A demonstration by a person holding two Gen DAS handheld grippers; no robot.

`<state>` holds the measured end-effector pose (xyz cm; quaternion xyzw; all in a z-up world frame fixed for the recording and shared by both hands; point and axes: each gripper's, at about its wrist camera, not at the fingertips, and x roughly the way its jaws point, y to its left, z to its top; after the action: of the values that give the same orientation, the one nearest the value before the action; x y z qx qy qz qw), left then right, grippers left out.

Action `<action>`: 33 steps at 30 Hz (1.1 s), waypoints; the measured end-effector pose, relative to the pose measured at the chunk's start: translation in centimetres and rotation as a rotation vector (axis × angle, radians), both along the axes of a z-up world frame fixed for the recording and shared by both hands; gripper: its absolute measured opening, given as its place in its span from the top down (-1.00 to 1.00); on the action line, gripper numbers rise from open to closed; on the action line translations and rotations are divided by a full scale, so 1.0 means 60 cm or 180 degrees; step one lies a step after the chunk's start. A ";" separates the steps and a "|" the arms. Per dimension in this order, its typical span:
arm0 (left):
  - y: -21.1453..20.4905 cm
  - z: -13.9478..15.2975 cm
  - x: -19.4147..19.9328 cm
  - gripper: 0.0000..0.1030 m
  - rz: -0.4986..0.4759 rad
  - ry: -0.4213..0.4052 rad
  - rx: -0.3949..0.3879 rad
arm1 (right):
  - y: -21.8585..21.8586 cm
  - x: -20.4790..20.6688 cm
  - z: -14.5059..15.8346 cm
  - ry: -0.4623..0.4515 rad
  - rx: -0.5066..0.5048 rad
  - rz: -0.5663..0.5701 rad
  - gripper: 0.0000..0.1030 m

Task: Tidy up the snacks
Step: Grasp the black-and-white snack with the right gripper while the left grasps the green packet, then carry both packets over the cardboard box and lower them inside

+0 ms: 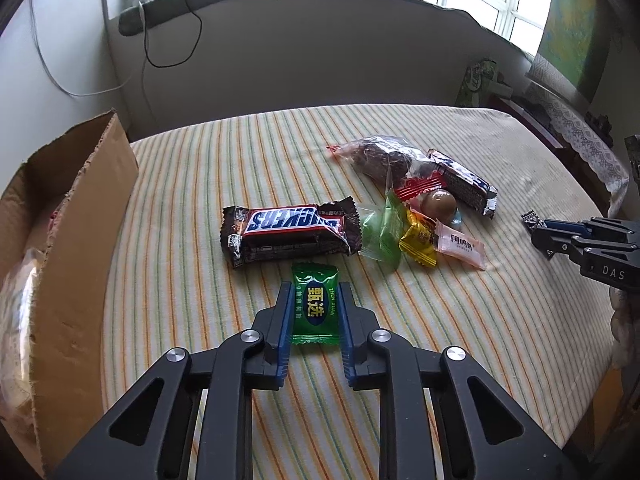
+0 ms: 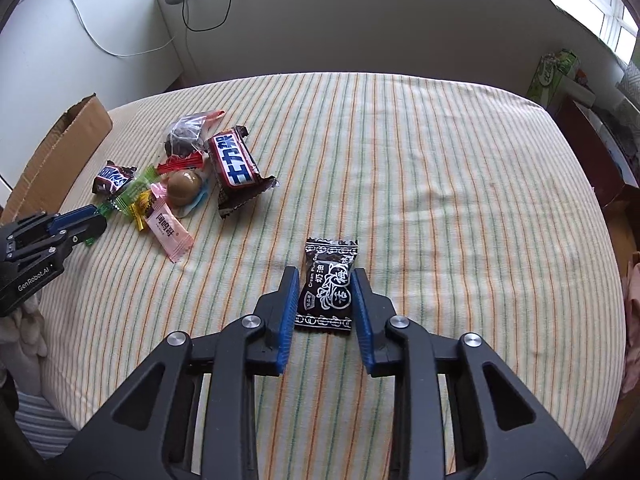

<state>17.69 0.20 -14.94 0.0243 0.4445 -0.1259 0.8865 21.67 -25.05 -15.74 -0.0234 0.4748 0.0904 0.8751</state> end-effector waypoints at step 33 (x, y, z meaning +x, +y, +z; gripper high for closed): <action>0.151 0.113 -0.075 0.65 0.0669 -0.0592 -0.0591 | 0.157 -0.030 0.128 -0.0537 0.0173 0.0613 0.50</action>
<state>13.18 9.25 -8.18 -0.0929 0.3471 -0.0702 0.9306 19.89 -15.62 -8.07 -0.0527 0.3924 0.1846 0.8995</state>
